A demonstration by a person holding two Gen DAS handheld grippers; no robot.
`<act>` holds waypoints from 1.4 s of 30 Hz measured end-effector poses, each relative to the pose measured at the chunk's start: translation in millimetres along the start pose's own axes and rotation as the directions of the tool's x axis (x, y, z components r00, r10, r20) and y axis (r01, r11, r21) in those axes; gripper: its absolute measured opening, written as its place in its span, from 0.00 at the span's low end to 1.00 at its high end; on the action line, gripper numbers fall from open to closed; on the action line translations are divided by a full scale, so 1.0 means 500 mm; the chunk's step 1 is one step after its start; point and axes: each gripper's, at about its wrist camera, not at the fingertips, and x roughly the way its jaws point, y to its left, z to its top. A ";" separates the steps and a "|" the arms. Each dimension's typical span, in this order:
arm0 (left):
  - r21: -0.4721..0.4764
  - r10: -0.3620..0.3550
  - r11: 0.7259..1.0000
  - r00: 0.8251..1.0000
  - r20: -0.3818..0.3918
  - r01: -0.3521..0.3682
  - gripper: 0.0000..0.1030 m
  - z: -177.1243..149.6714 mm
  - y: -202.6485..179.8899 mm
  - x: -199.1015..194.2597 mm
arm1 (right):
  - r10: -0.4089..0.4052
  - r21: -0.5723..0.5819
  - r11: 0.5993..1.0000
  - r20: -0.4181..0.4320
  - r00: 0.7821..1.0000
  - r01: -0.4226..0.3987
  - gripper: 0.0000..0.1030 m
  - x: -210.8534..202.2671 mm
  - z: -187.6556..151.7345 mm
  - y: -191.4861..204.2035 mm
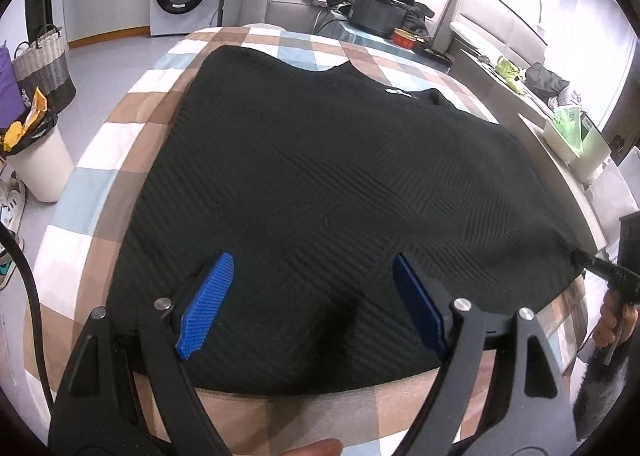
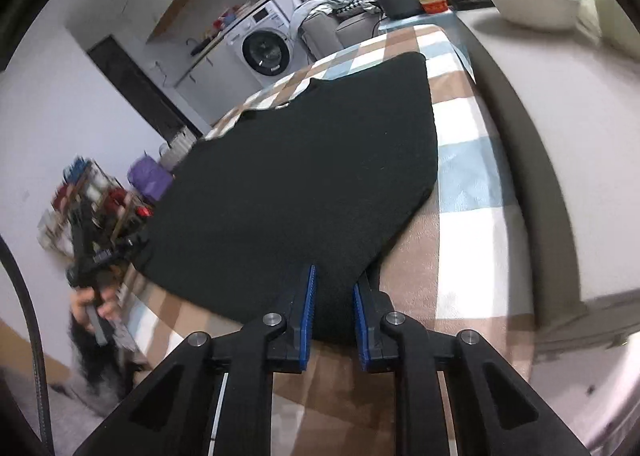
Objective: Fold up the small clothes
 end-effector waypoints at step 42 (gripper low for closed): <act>-0.078 0.089 0.993 0.996 0.013 -0.088 0.55 -0.027 0.158 -0.030 | -0.066 -0.044 0.997 0.035 0.997 0.067 0.22 0.028 0.023 0.039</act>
